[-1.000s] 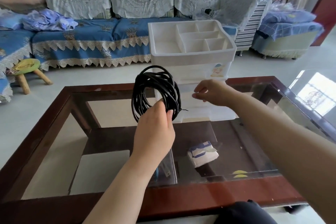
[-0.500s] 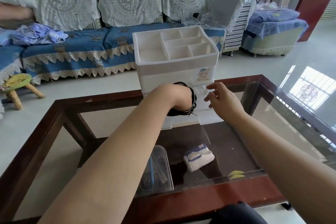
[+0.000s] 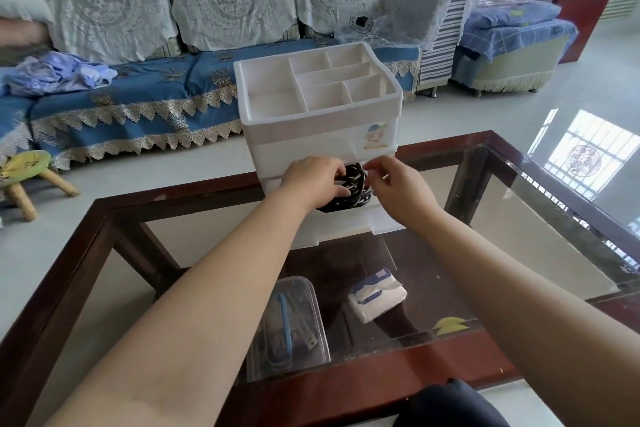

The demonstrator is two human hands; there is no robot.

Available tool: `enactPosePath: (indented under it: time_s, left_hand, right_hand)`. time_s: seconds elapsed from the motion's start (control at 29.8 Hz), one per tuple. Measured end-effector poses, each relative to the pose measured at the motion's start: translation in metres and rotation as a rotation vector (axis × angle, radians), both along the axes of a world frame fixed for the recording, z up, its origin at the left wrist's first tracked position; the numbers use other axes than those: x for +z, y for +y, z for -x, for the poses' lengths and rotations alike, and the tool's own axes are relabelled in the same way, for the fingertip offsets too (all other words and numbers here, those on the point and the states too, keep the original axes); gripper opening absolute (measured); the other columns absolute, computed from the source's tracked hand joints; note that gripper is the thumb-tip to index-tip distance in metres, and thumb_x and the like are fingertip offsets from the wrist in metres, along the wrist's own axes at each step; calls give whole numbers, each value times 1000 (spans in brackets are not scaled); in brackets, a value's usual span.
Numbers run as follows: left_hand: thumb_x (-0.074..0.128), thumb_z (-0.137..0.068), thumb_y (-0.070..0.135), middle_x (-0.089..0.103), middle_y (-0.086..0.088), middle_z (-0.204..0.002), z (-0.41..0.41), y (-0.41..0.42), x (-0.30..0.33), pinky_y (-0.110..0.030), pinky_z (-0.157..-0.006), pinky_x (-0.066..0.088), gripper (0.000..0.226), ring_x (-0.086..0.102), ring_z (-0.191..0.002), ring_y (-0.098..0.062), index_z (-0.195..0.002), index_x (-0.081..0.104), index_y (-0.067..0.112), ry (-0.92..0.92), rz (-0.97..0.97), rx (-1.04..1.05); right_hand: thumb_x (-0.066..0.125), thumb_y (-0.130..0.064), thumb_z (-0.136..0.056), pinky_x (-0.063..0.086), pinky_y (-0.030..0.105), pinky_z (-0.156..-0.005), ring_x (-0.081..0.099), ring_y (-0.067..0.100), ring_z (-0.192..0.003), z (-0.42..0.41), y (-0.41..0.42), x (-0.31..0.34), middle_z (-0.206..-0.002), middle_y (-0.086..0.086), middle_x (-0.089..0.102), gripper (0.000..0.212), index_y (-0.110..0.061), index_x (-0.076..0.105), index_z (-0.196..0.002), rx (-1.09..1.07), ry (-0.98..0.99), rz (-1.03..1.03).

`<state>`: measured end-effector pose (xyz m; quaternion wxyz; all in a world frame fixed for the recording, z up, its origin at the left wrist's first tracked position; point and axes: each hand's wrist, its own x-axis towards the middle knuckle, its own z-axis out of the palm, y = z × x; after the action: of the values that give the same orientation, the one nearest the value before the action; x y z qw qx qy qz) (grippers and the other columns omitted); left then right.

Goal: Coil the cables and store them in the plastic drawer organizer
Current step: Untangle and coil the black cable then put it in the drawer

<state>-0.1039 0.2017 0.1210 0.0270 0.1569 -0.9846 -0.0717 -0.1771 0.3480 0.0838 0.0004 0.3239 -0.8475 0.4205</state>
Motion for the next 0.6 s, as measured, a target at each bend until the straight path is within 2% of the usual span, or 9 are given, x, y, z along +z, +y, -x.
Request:
enactPosePath:
  time_s: [0.07, 0.17, 0.23, 0.27, 0.34, 0.4, 0.5, 0.57, 0.6]
  left_hand:
    - [66, -86, 43, 66, 1, -117, -4, -4, -10, -32, -85, 42, 31, 58, -108, -25, -114, 67, 28, 33, 32, 7]
    - [59, -92, 39, 70, 2, -105, -8, -9, -17, -35, -82, 49, 21, 61, -99, -22, -105, 72, 29, -38, -189, -7]
    - [50, -97, 31, 70, 3, -102, -15, -12, -21, -35, -76, 48, 23, 61, -94, -22, -103, 72, 25, 38, -198, -61]
    - [50, -97, 25, 70, 1, -101, -20, -13, -22, -37, -76, 48, 23, 62, -93, -24, -102, 72, 21, 166, -125, -95]
    - [53, -93, 14, 71, -6, -103, -27, -18, -25, -42, -80, 51, 20, 62, -95, -29, -101, 72, 11, 564, 130, -151]
    - [53, -91, 12, 63, -10, -123, -32, -24, -17, -43, -96, 45, 26, 55, -113, -30, -114, 66, 10, 820, 341, -106]
    - [47, -96, 29, 36, -11, -152, -33, -37, 6, -47, -115, 18, 46, 27, -142, -33, -139, 45, 15, 685, 366, 81]
    - [41, -98, 41, 35, -9, -153, -32, -47, 15, -49, -116, 10, 53, 23, -143, -31, -144, 38, 16, 516, 308, 169]
    - [40, -97, 44, 41, -8, -149, -31, -50, 17, -49, -115, 13, 54, 29, -140, -30, -143, 39, 16, 464, 285, 172]
  right_hand:
    - [48, -31, -95, 47, 32, -79, 60, 16, -97, -2, 1, -1, -109, -5, 65, 25, -23, 60, -116, 31, 92, -76]
    - [43, -48, -95, 40, 33, -93, 50, 18, -119, -5, 4, 0, -130, -3, 55, 43, -23, 53, -129, 151, 207, -292]
    - [40, -59, -91, 33, 35, -101, 43, 19, -127, -7, 6, -1, -142, -4, 45, 58, -26, 45, -138, 201, 259, -427]
    - [40, -64, -89, 30, 37, -105, 40, 20, -130, -8, 7, -2, -145, -4, 41, 65, -26, 40, -141, 216, 285, -458]
    - [41, -70, -84, 25, 38, -109, 35, 20, -134, -8, 9, -3, -148, -5, 35, 75, -27, 33, -145, 246, 326, -494]
    - [41, -74, -81, 24, 39, -111, 34, 20, -135, -7, 10, -3, -150, -5, 32, 80, -31, 28, -146, 272, 366, -534]
    - [40, -74, -81, 28, 42, -110, 36, 23, -134, -7, 7, -6, -151, -2, 30, 74, -39, 25, -145, 290, 425, -590]
    - [41, -69, -85, 36, 42, -105, 43, 24, -130, -10, 4, -8, -151, -1, 29, 69, -40, 25, -145, 282, 444, -620]
    - [41, -67, -86, 40, 41, -101, 47, 24, -126, -11, 2, -7, -152, -1, 28, 67, -40, 25, -145, 277, 437, -629]
